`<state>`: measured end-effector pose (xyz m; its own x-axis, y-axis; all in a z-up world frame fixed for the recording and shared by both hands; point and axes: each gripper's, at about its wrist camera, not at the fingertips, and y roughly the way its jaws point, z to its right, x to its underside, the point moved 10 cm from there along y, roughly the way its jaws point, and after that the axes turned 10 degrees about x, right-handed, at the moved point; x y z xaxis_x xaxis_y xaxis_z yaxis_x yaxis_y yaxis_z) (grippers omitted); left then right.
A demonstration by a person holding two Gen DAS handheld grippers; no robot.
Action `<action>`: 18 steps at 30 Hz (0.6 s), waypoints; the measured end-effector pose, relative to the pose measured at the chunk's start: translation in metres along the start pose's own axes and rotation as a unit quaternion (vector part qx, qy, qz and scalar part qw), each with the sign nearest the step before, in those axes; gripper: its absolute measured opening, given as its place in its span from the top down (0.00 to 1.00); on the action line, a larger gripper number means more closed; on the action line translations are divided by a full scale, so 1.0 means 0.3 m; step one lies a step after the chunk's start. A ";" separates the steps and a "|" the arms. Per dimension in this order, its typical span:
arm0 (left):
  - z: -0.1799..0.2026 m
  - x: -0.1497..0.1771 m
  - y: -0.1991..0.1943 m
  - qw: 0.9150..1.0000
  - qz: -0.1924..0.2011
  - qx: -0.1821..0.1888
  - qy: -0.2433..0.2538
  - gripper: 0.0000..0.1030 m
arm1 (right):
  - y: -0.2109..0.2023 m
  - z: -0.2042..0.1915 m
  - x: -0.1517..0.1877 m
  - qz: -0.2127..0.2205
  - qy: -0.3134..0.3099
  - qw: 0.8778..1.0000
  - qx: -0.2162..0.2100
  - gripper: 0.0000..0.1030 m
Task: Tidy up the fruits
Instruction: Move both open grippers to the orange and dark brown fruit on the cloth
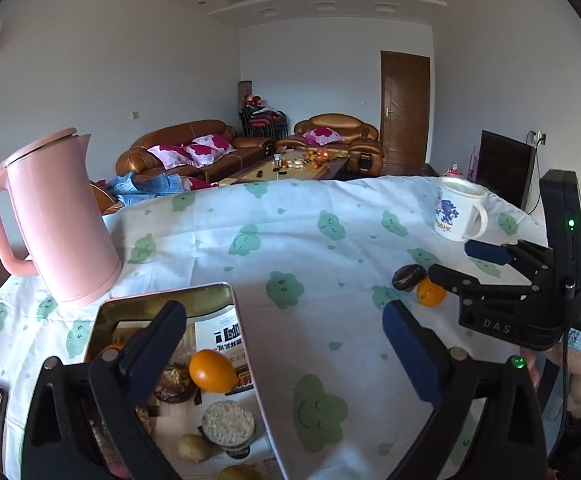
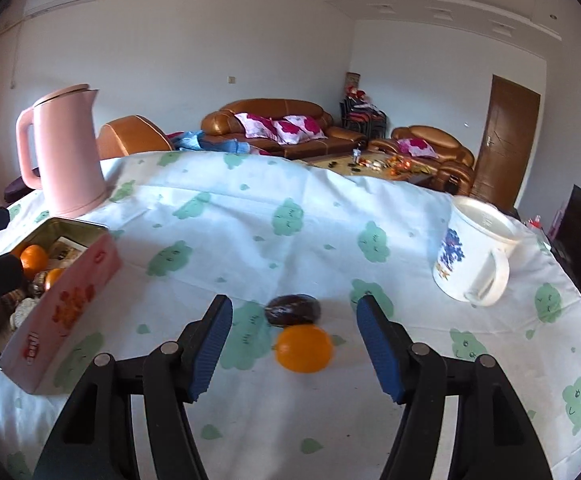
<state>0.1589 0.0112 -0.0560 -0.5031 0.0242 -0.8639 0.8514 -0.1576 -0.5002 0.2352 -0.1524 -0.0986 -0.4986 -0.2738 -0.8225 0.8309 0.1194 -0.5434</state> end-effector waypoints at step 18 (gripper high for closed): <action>0.118 -0.016 0.199 0.998 -0.055 0.025 0.002 0.01 | 0.137 -0.001 0.101 -0.107 0.025 0.992 -0.067 0.60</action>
<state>0.2069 -0.0332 -0.0797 -0.5917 0.0478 -0.8047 0.7831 -0.2031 -0.5878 0.2542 -0.1556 -0.1459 -0.6737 -0.2595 -0.6919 0.6669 0.1897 -0.7206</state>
